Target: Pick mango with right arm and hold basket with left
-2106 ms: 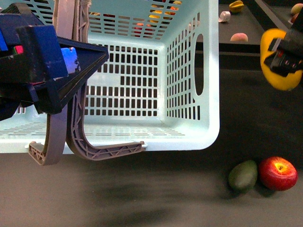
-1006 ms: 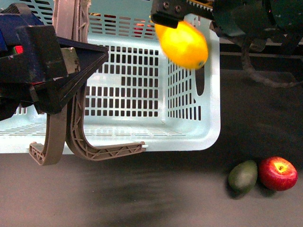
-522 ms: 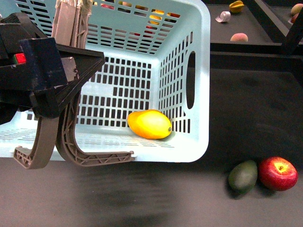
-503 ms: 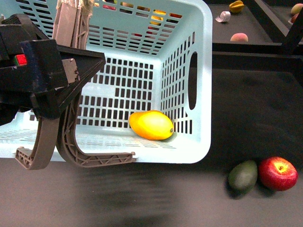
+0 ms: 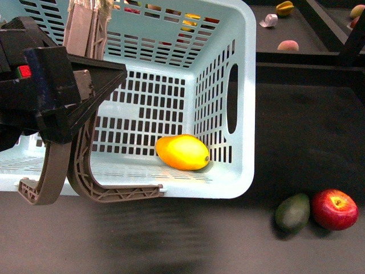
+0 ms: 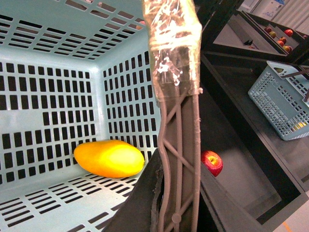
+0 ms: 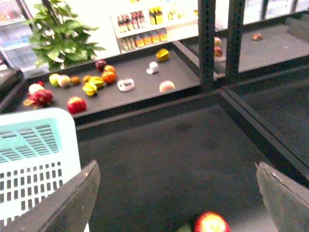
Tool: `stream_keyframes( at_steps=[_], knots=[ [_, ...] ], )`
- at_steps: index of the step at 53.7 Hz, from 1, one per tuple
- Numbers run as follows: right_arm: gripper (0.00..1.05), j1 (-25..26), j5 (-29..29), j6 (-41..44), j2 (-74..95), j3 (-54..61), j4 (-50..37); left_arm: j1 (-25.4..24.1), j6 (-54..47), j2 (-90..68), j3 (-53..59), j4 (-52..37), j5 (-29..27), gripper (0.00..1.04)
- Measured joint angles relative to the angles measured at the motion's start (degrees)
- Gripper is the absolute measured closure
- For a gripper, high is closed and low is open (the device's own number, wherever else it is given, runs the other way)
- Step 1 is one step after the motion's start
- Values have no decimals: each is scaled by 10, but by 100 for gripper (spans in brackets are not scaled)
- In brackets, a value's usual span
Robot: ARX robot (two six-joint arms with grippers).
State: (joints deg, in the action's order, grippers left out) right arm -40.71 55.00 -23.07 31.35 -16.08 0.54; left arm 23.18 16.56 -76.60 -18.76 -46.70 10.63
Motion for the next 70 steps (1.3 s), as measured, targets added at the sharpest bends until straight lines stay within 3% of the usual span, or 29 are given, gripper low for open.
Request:
stream_keyframes(
  at_steps=[13,17,22,27,41,52,58,70],
  knots=[
    [8,-3,-1,-6,-4,2,-2,0,1,0,0,0,1,93],
    [23,43,-142,69,-54,56,-114,0,0,0,0,0,4,93],
    [42,111,-259,169,-118,87,-121,0,2,0,0,0,1,93],
    [62,146,-298,209,-196,101,-49,1,-3,0,0,0,2,93],
    [104,254,-406,229,-261,119,-18,0,0,0,0,0,2,93],
    [103,309,-457,228,-279,131,-10,0,0,0,0,0,2,93],
    [103,383,-542,229,-296,139,-4,0,0,0,0,0,2,93],
    [103,405,-547,229,-311,158,-3,0,0,0,0,0,1,93]
  ],
)
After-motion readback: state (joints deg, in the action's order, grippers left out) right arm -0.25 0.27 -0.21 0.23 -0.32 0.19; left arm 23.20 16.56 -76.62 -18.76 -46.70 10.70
